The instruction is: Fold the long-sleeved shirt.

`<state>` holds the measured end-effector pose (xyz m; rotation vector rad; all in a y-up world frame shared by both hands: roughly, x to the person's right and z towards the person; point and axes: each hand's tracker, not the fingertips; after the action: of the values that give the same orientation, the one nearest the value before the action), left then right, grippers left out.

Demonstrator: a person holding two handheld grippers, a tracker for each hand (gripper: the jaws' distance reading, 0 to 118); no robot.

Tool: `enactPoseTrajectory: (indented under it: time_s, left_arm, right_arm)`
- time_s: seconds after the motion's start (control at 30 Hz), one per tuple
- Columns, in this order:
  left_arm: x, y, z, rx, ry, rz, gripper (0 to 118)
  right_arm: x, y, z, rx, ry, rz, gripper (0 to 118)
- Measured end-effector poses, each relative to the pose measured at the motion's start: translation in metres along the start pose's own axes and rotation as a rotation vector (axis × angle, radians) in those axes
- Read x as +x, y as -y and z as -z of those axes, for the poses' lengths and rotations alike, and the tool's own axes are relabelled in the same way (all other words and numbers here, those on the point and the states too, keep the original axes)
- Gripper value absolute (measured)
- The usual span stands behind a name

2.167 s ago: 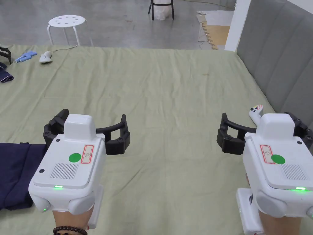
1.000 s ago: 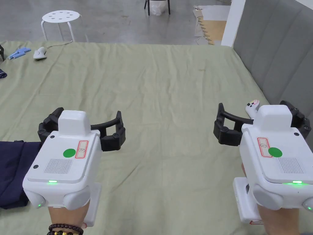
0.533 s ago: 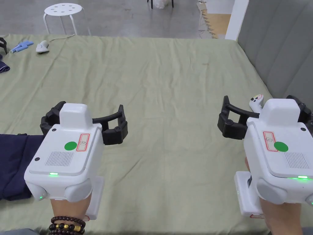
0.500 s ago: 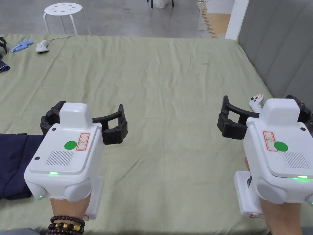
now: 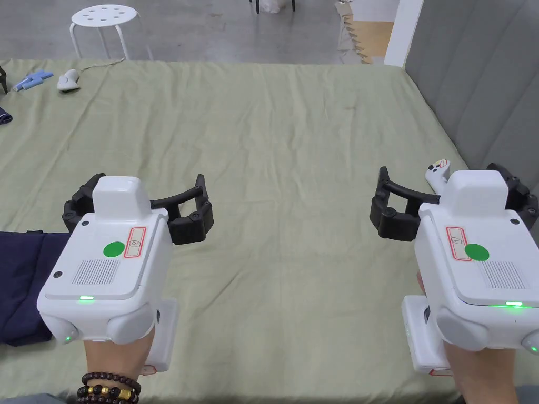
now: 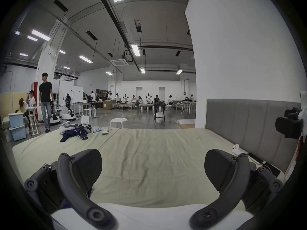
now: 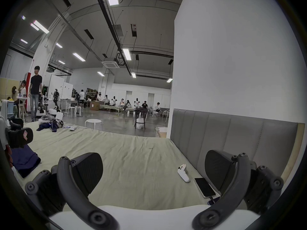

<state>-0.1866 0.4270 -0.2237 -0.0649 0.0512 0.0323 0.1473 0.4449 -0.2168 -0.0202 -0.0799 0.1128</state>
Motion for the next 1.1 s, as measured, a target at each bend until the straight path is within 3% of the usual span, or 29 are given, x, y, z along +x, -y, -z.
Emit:
enactPoseTrajectory:
  time_s: [0.17,1.1]
  left_arm:
    - [0.008,0.006,-0.001,0.041,-0.018,0.118,111]
    - [0.013,0.002,-0.004,0.001,0.044,0.099,111]
  right_arm:
    - [0.0,0.002,0.0,-0.006,-0.003,-0.001,118]
    - [0.0,0.003,-0.001,-0.009,-0.002,-0.017,118]
